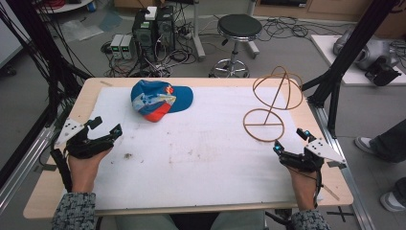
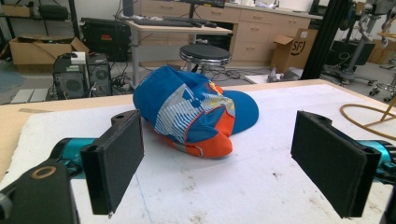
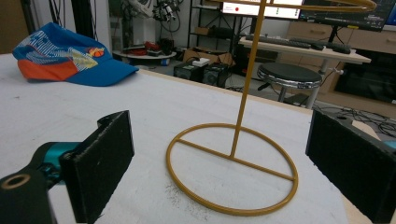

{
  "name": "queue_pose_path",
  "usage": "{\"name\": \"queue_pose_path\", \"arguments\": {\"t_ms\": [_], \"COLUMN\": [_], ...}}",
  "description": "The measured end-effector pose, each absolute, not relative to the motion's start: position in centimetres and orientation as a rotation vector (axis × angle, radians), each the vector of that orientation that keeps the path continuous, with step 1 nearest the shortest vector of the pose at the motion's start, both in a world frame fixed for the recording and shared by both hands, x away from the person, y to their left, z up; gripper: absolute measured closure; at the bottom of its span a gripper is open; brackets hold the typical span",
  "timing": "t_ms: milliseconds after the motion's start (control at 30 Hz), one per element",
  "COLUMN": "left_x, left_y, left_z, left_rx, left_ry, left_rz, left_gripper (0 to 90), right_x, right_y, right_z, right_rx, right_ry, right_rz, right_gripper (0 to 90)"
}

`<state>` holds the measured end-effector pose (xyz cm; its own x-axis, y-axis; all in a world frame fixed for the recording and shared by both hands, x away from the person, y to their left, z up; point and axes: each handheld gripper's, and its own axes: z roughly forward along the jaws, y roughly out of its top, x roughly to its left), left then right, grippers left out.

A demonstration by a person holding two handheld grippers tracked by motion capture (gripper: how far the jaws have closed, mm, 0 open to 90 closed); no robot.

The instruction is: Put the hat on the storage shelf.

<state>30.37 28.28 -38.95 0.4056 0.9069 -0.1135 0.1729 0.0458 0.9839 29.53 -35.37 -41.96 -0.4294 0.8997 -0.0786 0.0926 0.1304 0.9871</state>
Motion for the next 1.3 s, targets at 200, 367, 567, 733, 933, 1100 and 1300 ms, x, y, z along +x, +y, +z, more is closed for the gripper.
{"name": "queue_pose_path", "arguments": {"t_ms": [200,367,567,733,933,1100,1300], "left_x": [30.2,30.2,30.2,30.0,29.8,30.1,31.2], "left_y": [28.1,27.9,27.8,27.5,27.1,27.1,27.1], "left_z": [-38.9,-38.7,-38.7,-38.3,-37.7,-36.9,-35.5], "left_rx": [1.438,1.445,1.457,1.459,1.480,1.486,1.503], "left_ry": [1.035,1.028,1.021,1.008,1.006,1.013,0.981], "left_rz": [0.746,0.750,0.740,0.746,0.757,0.767,0.785], "left_gripper": [17.8,17.8,17.8,17.9,18.5,18.6,18.7], "right_x": [29.7,29.7,29.6,29.5,29.7,29.4,29.4], "right_y": [-35.4,-35.3,-35.2,-35.2,-35.3,-35.4,-35.4], "right_z": [-42.0,-42.0,-41.9,-41.9,-42.0,-42.0,-42.0], "right_rx": [0.968,0.970,0.974,0.969,0.979,0.985,0.981], "right_ry": [1.662,1.663,1.651,1.654,1.652,1.648,1.650], "right_rz": [1.379,1.388,1.385,1.381,1.378,1.390,1.393], "right_gripper": [6.8,6.8,6.8,6.8,6.8,6.8,6.8]}}
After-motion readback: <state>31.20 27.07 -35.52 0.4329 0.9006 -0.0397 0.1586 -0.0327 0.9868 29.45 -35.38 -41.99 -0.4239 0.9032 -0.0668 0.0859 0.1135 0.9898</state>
